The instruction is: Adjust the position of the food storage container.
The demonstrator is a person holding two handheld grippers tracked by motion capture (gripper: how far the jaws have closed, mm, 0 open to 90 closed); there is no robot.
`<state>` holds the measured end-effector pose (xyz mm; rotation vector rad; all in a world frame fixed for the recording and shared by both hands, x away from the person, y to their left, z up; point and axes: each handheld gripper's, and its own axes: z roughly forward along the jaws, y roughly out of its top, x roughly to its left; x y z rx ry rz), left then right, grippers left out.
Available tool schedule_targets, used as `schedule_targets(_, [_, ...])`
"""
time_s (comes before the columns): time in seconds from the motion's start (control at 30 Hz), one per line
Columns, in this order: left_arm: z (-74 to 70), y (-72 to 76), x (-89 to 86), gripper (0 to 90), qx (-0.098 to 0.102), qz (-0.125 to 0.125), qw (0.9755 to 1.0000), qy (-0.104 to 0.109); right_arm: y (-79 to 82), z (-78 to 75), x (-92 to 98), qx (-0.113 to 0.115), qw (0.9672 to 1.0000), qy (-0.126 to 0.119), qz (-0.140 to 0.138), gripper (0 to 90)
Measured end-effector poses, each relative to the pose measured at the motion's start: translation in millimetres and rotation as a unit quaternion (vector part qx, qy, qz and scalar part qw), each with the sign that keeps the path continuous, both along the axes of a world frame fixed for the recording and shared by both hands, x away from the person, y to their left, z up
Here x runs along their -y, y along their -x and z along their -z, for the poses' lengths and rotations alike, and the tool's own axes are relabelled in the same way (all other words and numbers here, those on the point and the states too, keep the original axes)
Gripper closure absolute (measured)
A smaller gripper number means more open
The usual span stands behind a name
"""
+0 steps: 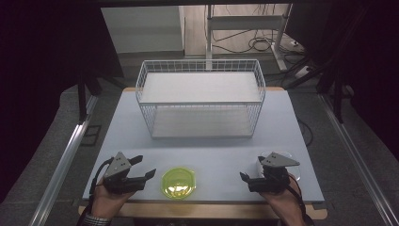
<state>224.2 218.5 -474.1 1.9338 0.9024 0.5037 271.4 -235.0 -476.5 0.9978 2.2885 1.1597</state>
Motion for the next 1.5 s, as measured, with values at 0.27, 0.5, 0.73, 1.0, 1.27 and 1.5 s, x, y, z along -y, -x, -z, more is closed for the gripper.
schedule_targets(0.27, [-4.7, 8.7, 31.0, 61.3, -0.011, 0.070, 0.9975, 0.003, 1.4, -0.8, -1.8, 0.008, 1.0000, 0.001, -0.005, 11.4])
schedule_targets(0.5, [-4.0, 13.9, 61.4, 89.6, -0.045, 0.132, 0.9900, 0.020, 2.0, -0.5, -3.9, 0.011, 0.9999, 0.006, -0.006, 11.3])
schedule_targets(0.73, [-0.9, 21.0, 84.6, 89.7, -0.052, 0.165, 0.9848, 0.010, 2.6, -0.2, -5.8, 0.010, 0.9999, 0.008, -0.009, 11.3])
schedule_targets(1.0, [13.9, 21.5, 112.1, 89.7, -0.076, 0.178, 0.9811, -0.007, 2.7, 0.8, -7.2, 0.007, 0.9999, 0.012, -0.009, 11.4])
schedule_targets(1.27, [25.0, 18.6, 120.8, 89.7, -0.092, 0.161, 0.9821, -0.035, 2.4, 1.6, -7.2, 0.006, 0.9998, 0.016, -0.008, 11.3])
schedule_targets(1.5, [27.3, 9.7, 109.7, 89.7, -0.101, 0.134, 0.9855, -0.027, 2.5, 2.2, -7.8, 0.005, 0.9998, 0.018, -0.009, 11.4])
